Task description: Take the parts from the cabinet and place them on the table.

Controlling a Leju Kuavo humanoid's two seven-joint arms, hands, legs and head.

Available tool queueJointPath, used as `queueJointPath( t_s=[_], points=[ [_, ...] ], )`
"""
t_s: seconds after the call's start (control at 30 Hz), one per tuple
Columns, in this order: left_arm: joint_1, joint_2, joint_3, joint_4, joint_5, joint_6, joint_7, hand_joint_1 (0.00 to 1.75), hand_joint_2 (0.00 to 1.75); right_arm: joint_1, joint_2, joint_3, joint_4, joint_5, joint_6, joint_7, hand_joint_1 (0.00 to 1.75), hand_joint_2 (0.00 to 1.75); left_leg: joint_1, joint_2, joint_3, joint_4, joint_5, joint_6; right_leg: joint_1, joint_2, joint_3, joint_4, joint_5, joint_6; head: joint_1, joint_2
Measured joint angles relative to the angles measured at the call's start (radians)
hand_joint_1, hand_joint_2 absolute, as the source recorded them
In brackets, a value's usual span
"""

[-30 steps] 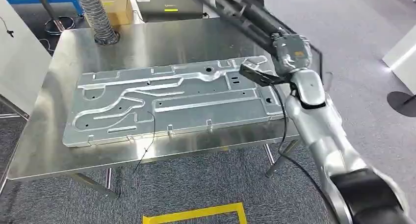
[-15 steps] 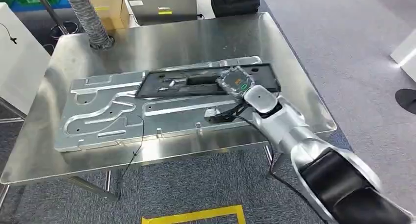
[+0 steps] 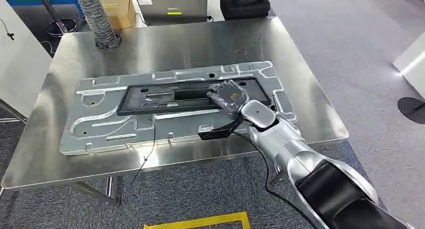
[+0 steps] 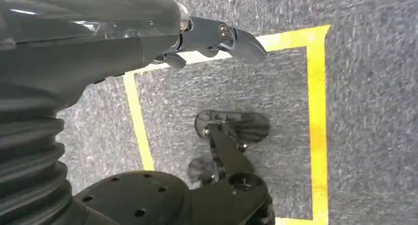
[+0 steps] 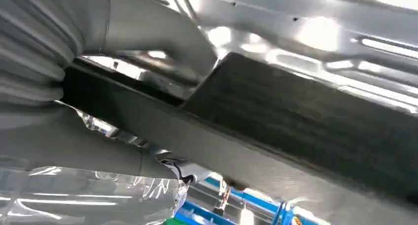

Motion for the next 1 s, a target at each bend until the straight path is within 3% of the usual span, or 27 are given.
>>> queueJointPath(
  t_s=[0.03,0.07,0.1,0.13,0.17,0.2,0.3,0.33,0.37,0.4,0.47,0.5,0.53,0.57,0.63,0.67,0.7,0.77,0.83,0.9,0.97,1.0],
  points=[
    [0.0,0.0,-0.001,0.0,-0.002,0.0,-0.001,0.0,1.75,0.008,0.0,-0.004,0.002,-0.01,0.0,-0.009,0.0,0.0,0.0,0.0,0.001,0.001,0.0,0.0,-0.002,0.0,-0.004,0.0,0.015,0.002,0.0,0.0],
    [0.0,-0.001,-0.002,0.0,-0.005,0.002,-0.001,0.0,1.75,0.012,0.0,-0.009,0.003,-0.017,-0.002,-0.012,0.0,0.0,0.0,-0.001,0.001,0.002,-0.001,-0.001,-0.004,0.0,0.015,-0.045,0.049,0.002,0.0,0.0],
    [0.0,-0.002,-0.003,0.0,-0.006,0.004,-0.001,0.0,1.75,0.012,0.002,-0.013,0.003,-0.024,-0.002,-0.017,0.0,0.0,0.0,-0.001,0.002,0.004,-0.002,-0.003,-0.006,0.0,0.052,-0.124,0.094,0.0,0.0,0.0],
    [0.0,-0.003,-0.005,0.0,-0.005,0.006,0.0,0.0,0.0,0.011,0.003,-0.018,0.003,-0.034,-0.001,-0.021,0.0,0.0,0.0,-0.002,0.004,0.006,-0.004,-0.006,-0.007,-0.001,0.102,-0.225,0.142,-0.003,0.0,0.0],
    [-0.001,-0.003,-0.007,0.0,-0.001,0.008,0.002,0.0,0.0,0.01,0.005,-0.024,0.003,-0.044,0.0,-0.024,0.0,0.0,0.0,-0.001,0.005,0.008,-0.007,-0.01,-0.007,-0.003,0.135,-0.3,0.158,-0.007,0.0,0.0],
    [-0.002,-0.003,-0.007,0.0,0.006,0.009,0.0,0.0,0.0,0.009,0.008,-0.029,0.003,-0.049,0.0,-0.024,0.0,0.0,-0.006,-0.002,0.001,0.013,-0.01,-0.016,0.002,-0.002,0.142,-0.313,0.152,-0.012,0.0,0.0],
    [-0.002,-0.003,-0.007,0.0,0.022,0.019,0.001,0.0,0.0,0.015,0.011,-0.041,0.006,-0.069,-0.001,-0.035,0.0,0.0,-0.003,-0.001,0.005,0.003,-0.005,-0.033,0.006,0.001,0.139,-0.311,0.154,-0.028,0.0,0.0],
    [-0.002,-0.002,-0.007,0.0,0.023,0.021,0.003,0.0,0.0,0.014,0.013,-0.045,0.006,-0.077,-0.002,-0.039,0.0,0.0,-0.003,-0.001,0.002,0.006,-0.01,-0.04,-0.004,-0.001,0.145,-0.323,0.162,-0.04,0.0,0.0],
    [-0.002,-0.002,-0.007,0.0,0.024,0.021,0.004,0.0,0.0,0.014,0.016,-0.048,0.006,-0.082,-0.002,-0.042,0.0,0.0,-0.001,0.0,-0.001,0.022,-0.023,-0.043,-0.003,-0.002,0.148,-0.327,0.164,-0.043,0.0,0.0],
    [-0.001,-0.002,-0.007,0.0,0.024,0.021,0.005,0.0,0.0,0.013,0.019,-0.052,0.006,-0.086,-0.003,-0.044,0.0,0.0,-0.001,0.0,-0.022,0.074,-0.058,-0.047,-0.004,-0.003,0.148,-0.327,0.163,-0.049,0.0,0.0],
    [-0.001,-0.002,-0.007,0.0,0.026,0.024,0.005,0.0,0.0,0.019,0.021,-0.058,0.006,-0.101,-0.01,-0.054,0.0,0.0,0.0,0.0,-0.096,0.239,-0.137,-0.054,-0.001,-0.003,0.148,-0.327,0.162,-0.051,0.0,0.0],
    [-0.001,-0.002,-0.007,0.0,0.028,0.027,0.003,0.0,0.0,0.024,0.021,-0.063,0.006,-0.116,-0.017,-0.062,0.0,0.0,0.0,0.0,-0.126,0.304,-0.159,-0.056,0.0,-0.003,0.148,-0.327,0.162,-0.051,0.0,0.0],
    [0.0,-0.002,-0.007,0.0,0.029,0.029,0.001,0.0,0.0,0.031,0.021,-0.072,0.006,-0.147,-0.027,-0.084,0.0,0.0,0.001,0.0,-0.136,0.327,-0.155,-0.056,0.001,-0.003,0.149,-0.327,0.162,-0.051,0.0,0.0],
    [0.001,-0.002,-0.007,0.0,0.032,0.032,0.001,0.0,0.0,0.036,0.022,-0.086,0.005,-0.206,-0.035,-0.123,0.0,0.0,0.0,0.0,-0.118,0.289,-0.125,-0.055,0.001,-0.003,0.15,-0.326,0.162,-0.051,0.0,0.0],
    [0.001,-0.002,-0.007,0.0,0.033,0.034,0.001,0.0,0.0,0.041,0.027,-0.13,-0.01,-0.316,-0.035,-0.194,0.0,0.0,0.001,0.0,-0.032,0.121,-0.04,-0.05,0.001,0.0,0.152,-0.322,0.159,-0.048,0.0,0.0],
    [0.001,-0.001,-0.007,0.0,0.033,0.034,0.001,0.0,0.0,0.04,0.029,-0.155,-0.016,-0.346,-0.035,-0.211,0.0,0.0,0.001,0.0,0.009,0.037,-0.011,-0.046,0.001,0.0,0.152,-0.32,0.156,-0.044,0.0,0.0],
    [0.0,-0.002,-0.007,0.0,0.033,0.034,0.002,0.0,0.0,0.038,0.031,-0.173,-0.019,-0.357,-0.034,-0.218,0.0,0.0,-0.003,0.0,0.025,0.013,-0.029,-0.04,0.009,0.001,0.148,-0.315,0.154,-0.039,0.0,0.0],
    [0.0,-0.002,-0.007,0.0,0.033,0.034,0.002,0.0,0.0,0.051,0.032,-0.212,-0.042,-0.466,0.016,-0.278,0.0,0.0,-0.004,-0.002,0.019,0.013,-0.025,-0.029,0.009,0.001,0.146,-0.317,0.157,-0.03,0.0,0.0],
    [0.003,-0.003,-0.007,0.0,0.033,0.031,0.004,0.0,0.0,0.095,0.028,-0.267,-0.159,-0.739,0.105,-0.33,0.0,0.0,-0.001,-0.002,0.019,0.008,-0.02,-0.016,0.012,0.001,0.147,-0.318,0.157,-0.018,0.0,0.0],
    [0.002,-0.005,-0.007,0.0,0.035,0.031,0.003,0.0,0.0,0.123,0.004,-0.3,-0.333,-1.073,0.171,-0.337,0.0,0.0,0.001,-0.001,0.018,0.001,-0.015,-0.004,0.006,0.0,0.122,-0.263,0.108,-0.009,0.0,0.0],
    [0.002,-0.005,-0.007,0.0,0.046,0.031,0.0,0.0,0.0,0.152,-0.037,-0.339,-0.529,-1.249,0.21,-0.313,0.0,0.0,-0.001,-0.001,0.016,0.001,-0.014,0.003,0.003,0.0,0.049,-0.093,0.022,-0.004,0.0,0.0],
    [0.004,-0.005,-0.006,0.0,0.05,0.032,-0.001,0.0,0.0,0.172,-0.05,-0.36,-0.604,-1.259,0.212,-0.307,0.0,0.0,-0.002,-0.003,0.016,0.002,-0.015,0.004,0.002,0.0,0.018,-0.025,-0.002,-0.003,0.0,0.0]
  ],
)
